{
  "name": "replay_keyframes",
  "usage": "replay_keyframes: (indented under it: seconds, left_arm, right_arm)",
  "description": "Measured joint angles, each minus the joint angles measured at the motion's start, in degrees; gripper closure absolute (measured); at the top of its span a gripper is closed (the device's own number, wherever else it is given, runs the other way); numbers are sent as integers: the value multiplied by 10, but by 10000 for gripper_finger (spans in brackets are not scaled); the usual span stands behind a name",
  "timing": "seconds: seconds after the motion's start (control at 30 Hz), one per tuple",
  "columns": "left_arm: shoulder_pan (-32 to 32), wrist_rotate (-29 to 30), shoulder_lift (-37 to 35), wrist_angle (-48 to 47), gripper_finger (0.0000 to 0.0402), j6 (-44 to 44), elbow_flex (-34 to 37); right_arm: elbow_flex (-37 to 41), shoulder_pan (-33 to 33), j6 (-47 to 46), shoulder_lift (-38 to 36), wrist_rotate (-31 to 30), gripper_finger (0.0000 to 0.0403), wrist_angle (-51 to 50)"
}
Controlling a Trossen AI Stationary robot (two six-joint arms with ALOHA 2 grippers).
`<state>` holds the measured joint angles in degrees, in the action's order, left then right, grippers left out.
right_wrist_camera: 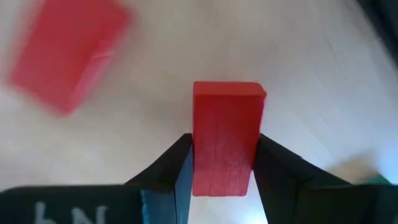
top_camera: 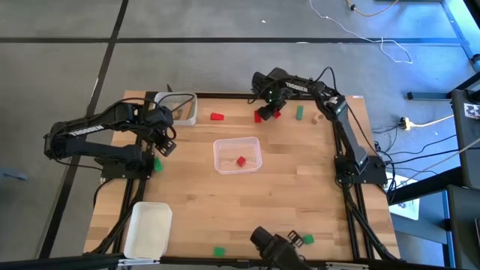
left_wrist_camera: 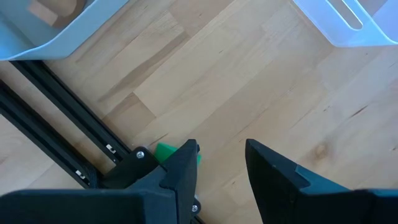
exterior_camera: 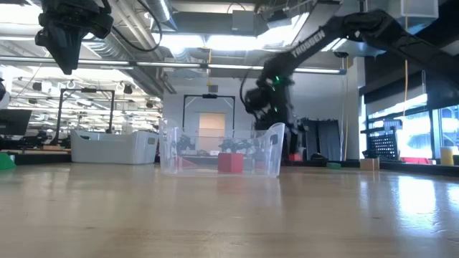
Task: Sort & place blocks by color
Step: Put the right red block into the transparent bin
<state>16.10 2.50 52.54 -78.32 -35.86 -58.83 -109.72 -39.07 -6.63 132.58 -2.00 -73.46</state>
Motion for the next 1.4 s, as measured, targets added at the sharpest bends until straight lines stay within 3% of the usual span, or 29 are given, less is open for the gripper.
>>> replay_keyframes:
  seconds: [0.47, 0.6, 0.73, 1.03, 1.4]
  left_arm:
    - [0, 0, 0, 0, 273, 5, 0]
    - [0, 9, 0, 0, 273, 5, 0]
    - [0, 28, 0, 0, 273, 5, 0]
    - [0, 30, 0, 0, 273, 19, 0]
    - [0, 29, 0, 0, 273, 20, 0]
  right_arm:
    - [-204, 101, 40, -2, -13, 270, -167]
    - [-251, 140, 40, -3, 50, 270, -164]
    - [-246, 181, 49, -15, 114, 270, -157]
    - [-246, 273, 59, -15, 145, 270, -129]
    - [-199, 304, 57, -9, 142, 270, -42]
